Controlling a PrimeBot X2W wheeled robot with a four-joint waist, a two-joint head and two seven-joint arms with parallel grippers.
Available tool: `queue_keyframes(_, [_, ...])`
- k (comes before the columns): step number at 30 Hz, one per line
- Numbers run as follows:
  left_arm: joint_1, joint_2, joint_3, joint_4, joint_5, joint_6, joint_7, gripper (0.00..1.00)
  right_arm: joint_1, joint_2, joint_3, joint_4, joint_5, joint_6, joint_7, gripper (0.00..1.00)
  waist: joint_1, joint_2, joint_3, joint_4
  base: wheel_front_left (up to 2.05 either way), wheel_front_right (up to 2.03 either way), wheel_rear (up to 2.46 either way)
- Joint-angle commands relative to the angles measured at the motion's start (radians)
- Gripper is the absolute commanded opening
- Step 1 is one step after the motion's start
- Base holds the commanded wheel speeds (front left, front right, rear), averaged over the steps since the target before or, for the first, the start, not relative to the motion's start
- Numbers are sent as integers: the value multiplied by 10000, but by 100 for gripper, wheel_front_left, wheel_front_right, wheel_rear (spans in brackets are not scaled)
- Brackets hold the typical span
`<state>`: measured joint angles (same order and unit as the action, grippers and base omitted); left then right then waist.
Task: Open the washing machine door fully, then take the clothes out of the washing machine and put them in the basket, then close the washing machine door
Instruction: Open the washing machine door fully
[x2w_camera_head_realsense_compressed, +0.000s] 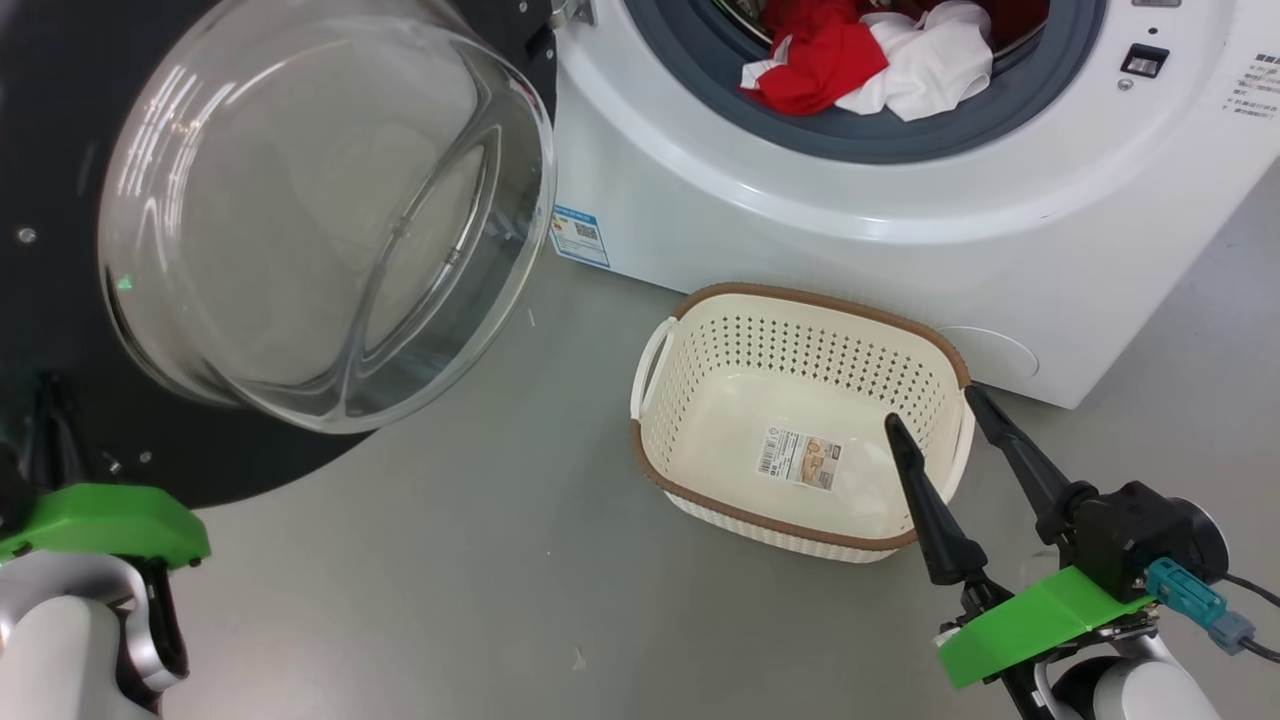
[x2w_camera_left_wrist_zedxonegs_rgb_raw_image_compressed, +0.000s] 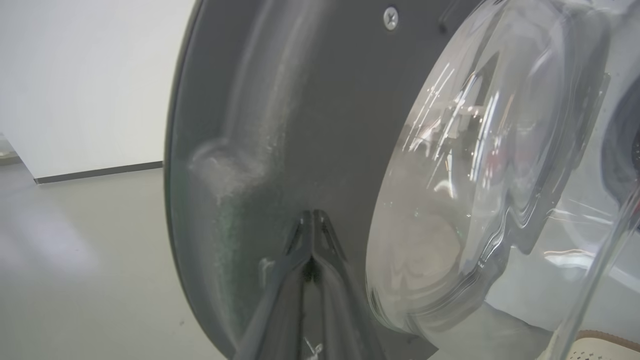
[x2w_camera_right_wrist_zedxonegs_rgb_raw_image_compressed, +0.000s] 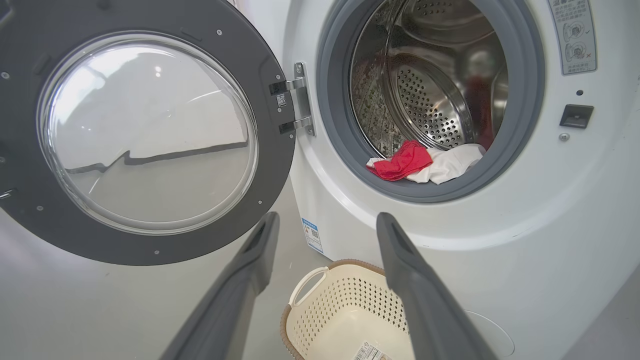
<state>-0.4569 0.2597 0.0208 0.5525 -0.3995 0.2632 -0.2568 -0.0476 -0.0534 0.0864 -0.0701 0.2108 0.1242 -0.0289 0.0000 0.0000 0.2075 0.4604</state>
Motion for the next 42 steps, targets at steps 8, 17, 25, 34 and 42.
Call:
queue_keyframes(8, [-373, 540, 848, 280, 86, -143, -48, 0, -338, 21, 345, -318, -107, 65, 52, 100, 0, 0, 27, -130, 0, 0, 0])
queue_keyframes(17, [-179, 475, 1016, 168, 461, -295, -49, 0, -325, 23, 331, -264, -77, 65, 4, 100, 0, 0, -75, -230, 0, 0, 0])
queue_keyframes(25, [240, 190, 1043, -834, 654, -524, -49, 0, -372, 27, 312, -112, 16, 65, -162, 100, 0, 0, -121, -265, 0, 0, 0])
queue_keyframes(34, [968, -189, 869, -2596, 885, -437, -28, 100, -422, 30, 220, 98, 229, 65, -449, 100, 0, 0, -244, -451, 0, 0, 0])
queue_keyframes(42, [1688, -330, 330, -4360, 1044, -485, 456, 100, -426, 31, 36, 343, 429, 65, -777, 100, 0, 0, -417, -823, 0, 0, 0])
